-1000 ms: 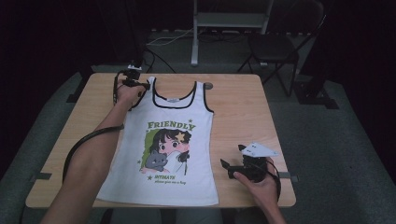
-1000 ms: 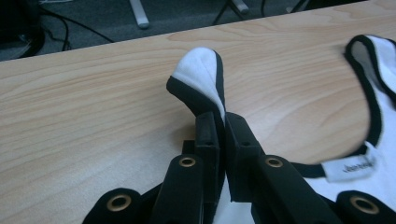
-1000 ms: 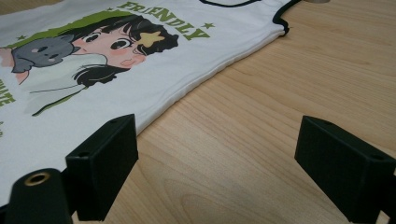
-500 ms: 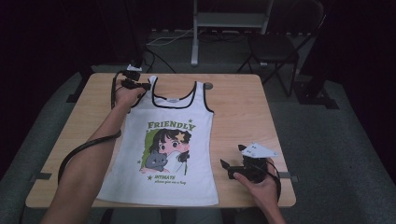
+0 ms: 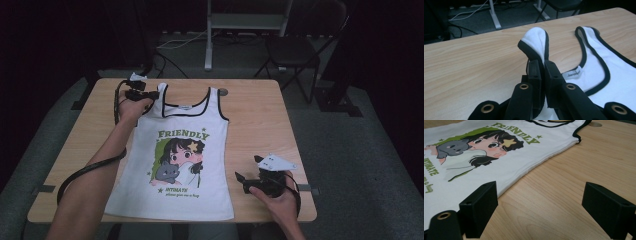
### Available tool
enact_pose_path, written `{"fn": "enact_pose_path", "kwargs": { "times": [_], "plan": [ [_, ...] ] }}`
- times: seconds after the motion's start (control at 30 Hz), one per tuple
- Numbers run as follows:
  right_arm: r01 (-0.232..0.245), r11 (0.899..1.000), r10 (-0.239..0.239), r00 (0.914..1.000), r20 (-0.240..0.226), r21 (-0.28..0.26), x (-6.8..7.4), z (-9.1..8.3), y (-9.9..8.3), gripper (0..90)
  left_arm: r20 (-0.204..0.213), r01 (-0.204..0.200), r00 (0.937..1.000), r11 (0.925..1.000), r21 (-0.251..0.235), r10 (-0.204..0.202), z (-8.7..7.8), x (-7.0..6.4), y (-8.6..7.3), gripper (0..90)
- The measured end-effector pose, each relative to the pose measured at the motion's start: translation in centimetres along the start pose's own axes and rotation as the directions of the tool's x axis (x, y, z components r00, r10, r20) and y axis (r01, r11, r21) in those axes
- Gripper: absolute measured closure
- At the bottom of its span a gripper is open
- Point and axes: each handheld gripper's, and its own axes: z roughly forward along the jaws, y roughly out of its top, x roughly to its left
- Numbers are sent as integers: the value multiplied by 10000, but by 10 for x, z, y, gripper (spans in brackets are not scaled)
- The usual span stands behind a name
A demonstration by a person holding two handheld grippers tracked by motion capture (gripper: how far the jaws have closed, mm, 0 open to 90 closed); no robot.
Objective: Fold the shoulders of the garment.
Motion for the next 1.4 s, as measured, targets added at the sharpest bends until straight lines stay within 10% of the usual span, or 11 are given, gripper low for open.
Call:
{"fn": "enact_pose_path", "kwargs": {
  "times": [0.47, 1.4],
  "plan": [
    [139, 9999, -139, 9999, 4, 16, 3, 1, 1, 128, 414, 258, 9988, 9995, -206, -249, -16, -9, -24, 848],
    [308, 9993, -307, 9995, -49, 199, 6, 5, 2, 128, 1606, -971, 9828, 9949, 265, 916, -48, -27, -69, 802]
  ]
}}
